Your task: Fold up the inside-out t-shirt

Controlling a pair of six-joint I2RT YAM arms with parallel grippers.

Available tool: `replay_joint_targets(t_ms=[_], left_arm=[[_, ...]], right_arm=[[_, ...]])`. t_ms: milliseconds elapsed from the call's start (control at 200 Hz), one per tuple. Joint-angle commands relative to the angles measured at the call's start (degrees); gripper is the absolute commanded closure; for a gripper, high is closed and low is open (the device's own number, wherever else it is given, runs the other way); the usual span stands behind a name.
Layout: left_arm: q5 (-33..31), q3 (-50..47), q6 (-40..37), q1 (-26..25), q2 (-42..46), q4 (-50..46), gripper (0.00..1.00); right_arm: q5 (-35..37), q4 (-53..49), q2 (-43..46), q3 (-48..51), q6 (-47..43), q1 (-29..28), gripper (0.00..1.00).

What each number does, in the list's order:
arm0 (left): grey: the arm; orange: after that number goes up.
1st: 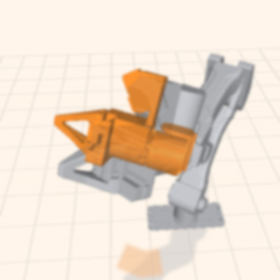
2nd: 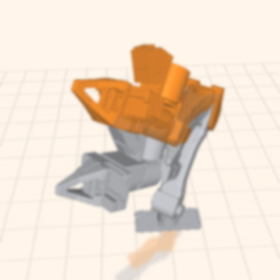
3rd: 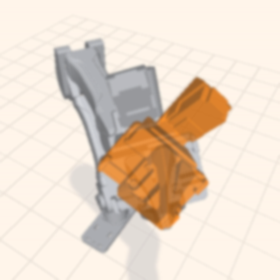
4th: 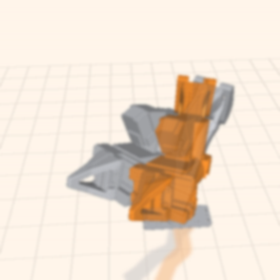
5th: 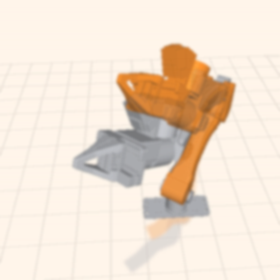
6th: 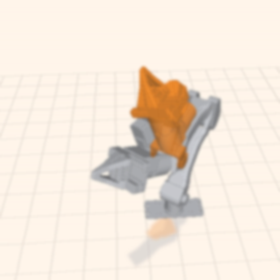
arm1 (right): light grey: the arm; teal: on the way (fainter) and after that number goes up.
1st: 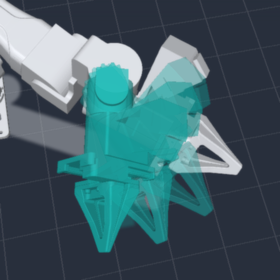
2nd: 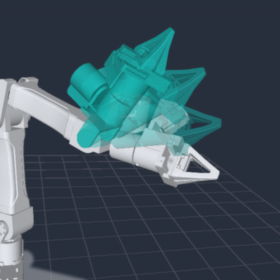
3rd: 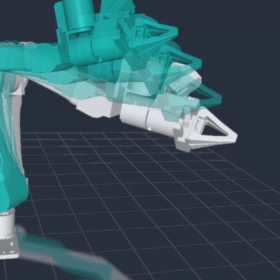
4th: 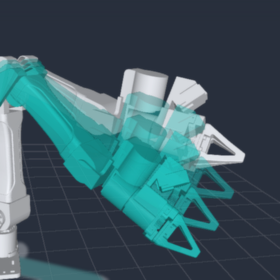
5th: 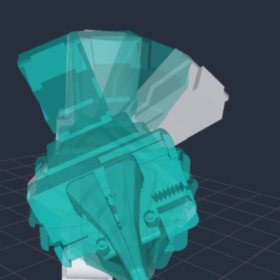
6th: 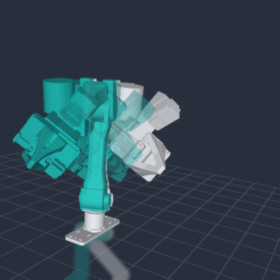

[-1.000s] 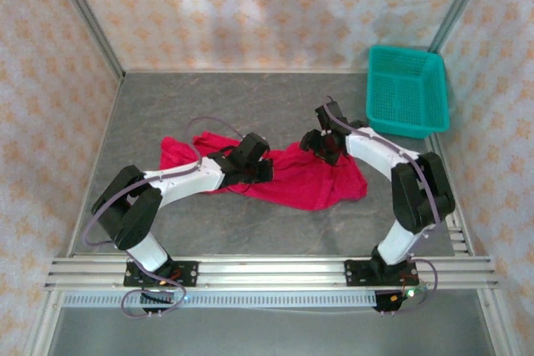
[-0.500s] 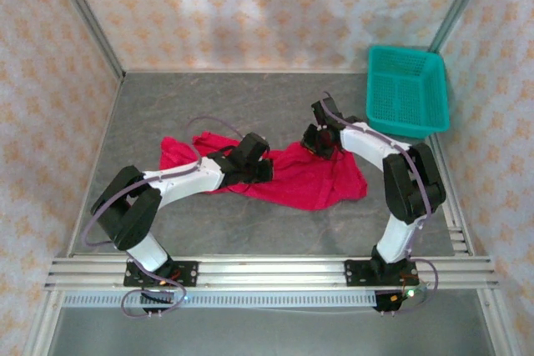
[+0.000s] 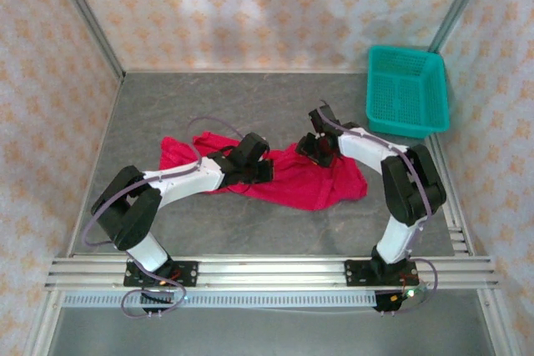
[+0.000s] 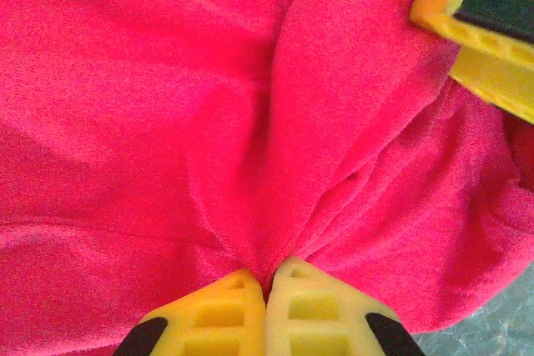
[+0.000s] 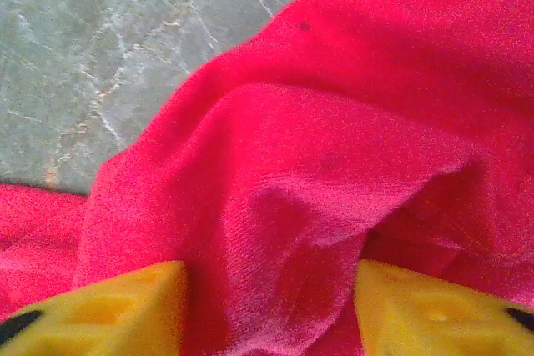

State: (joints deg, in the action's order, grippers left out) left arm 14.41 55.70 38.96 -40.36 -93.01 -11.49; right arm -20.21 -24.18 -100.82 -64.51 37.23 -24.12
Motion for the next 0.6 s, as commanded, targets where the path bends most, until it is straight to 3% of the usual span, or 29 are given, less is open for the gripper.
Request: replay_joint_targets(t_ms=[0,80,150,375,595], left_arm=[[-0.4,0.9,-0.7,0.2,0.7,-1.5,1.0],[-0.7,0.9,-1.1,0.2,0.8,-2.1,1.0],[-1.4,0.7,-1.6,0.2,1.0,-2.8,1.0],[-4.0,1.1,-5.4,-0.1,1.4,-4.4,1.0],[-4.3,4.8,-10.6,-0.9,-1.8,-4.8,1.0]], right_arm=[[0.1,2.0,-1.0,0.0,0.7,-0.2,0.66],[0.2,0.6,-0.6,-1.2,0.7,-0.2,0.91],[1.1,-1.6,1.4,-2.1,0.4,-0.2,0.99],[3.3,-9.9,5.6,-10.3,-1.6,-0.2,1.0],[-0.3,-8.6,-9.3,-22.8,-2.1,0.3,1.0]])
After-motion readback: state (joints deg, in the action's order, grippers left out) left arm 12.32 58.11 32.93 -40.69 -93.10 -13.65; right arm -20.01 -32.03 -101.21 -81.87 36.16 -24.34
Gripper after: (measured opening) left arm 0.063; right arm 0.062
